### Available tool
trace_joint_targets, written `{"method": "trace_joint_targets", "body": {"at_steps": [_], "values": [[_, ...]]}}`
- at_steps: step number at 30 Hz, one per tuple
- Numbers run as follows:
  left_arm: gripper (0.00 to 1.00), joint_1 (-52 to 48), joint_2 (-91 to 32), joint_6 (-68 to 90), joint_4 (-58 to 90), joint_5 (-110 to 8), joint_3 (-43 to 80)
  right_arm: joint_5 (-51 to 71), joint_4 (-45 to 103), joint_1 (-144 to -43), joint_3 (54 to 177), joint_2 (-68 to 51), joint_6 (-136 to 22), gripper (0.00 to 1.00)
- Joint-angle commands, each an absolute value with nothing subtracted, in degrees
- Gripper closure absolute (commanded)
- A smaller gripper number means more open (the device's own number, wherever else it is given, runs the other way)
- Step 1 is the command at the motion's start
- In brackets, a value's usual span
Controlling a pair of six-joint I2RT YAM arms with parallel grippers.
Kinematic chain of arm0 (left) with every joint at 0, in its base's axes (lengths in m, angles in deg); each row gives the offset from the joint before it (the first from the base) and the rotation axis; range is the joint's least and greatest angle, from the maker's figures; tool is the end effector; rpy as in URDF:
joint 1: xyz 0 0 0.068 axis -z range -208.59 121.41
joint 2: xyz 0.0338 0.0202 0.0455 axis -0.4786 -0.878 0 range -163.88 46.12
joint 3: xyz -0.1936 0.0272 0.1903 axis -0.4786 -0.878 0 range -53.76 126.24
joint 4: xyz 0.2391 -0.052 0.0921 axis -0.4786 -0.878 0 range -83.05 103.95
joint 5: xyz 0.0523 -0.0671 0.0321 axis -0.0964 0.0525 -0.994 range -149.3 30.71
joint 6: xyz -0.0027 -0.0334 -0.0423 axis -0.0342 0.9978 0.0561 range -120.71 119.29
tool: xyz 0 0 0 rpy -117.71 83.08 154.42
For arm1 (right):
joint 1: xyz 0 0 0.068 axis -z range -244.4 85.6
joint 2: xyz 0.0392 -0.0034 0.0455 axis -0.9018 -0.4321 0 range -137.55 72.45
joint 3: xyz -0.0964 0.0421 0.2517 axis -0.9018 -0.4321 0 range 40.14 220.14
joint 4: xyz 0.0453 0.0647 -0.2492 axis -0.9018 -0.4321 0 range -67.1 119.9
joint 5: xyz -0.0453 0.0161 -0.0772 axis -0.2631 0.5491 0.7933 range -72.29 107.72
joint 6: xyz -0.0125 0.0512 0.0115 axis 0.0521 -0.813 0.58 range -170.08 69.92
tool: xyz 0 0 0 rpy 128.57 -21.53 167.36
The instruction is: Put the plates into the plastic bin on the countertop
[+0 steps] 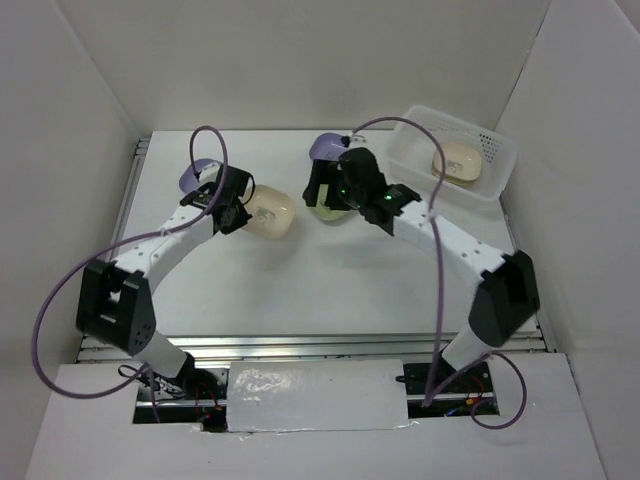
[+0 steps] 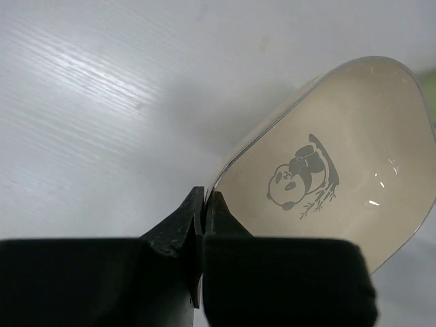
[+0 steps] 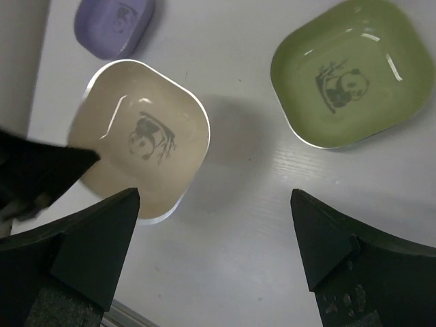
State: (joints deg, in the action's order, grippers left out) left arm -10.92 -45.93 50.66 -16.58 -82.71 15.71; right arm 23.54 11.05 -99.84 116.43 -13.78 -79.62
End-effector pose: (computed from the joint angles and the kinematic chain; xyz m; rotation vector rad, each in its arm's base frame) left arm 0.3309 -0.0906 0.2533 -0.8507 2.2390 -0.0437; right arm 0.2874 0.2002 0.3409 -0.0455 2.1237 0.5835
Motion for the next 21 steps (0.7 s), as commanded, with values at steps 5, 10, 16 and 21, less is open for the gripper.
{"method": "trace_joint_targets", "body": {"at_steps": [5,10,16,21], "values": [[1.0,-2.7,-31.3,53.3,-16.9,-85.9,14.4,24.4,11.3,-103.3,123.5,-29.9,-93.7,0.06],[1.0,-1.4,-27.8,53.0,-15.3,-85.2,13.7,20.3,18.0,-103.7,116.5,-27.9,-98.9,0.94],[0.01,-0.9,-23.9,52.5,-15.4,-85.8,13.0,26.4,11.4,-96.8,117.9,-23.1,-96.6,1.0],[0.01,-6.9,-21.1,52.5,-20.4,-84.3,14.3,29.2,0.0,-76.8,131.9,-28.5,-87.1,1.0]]}}
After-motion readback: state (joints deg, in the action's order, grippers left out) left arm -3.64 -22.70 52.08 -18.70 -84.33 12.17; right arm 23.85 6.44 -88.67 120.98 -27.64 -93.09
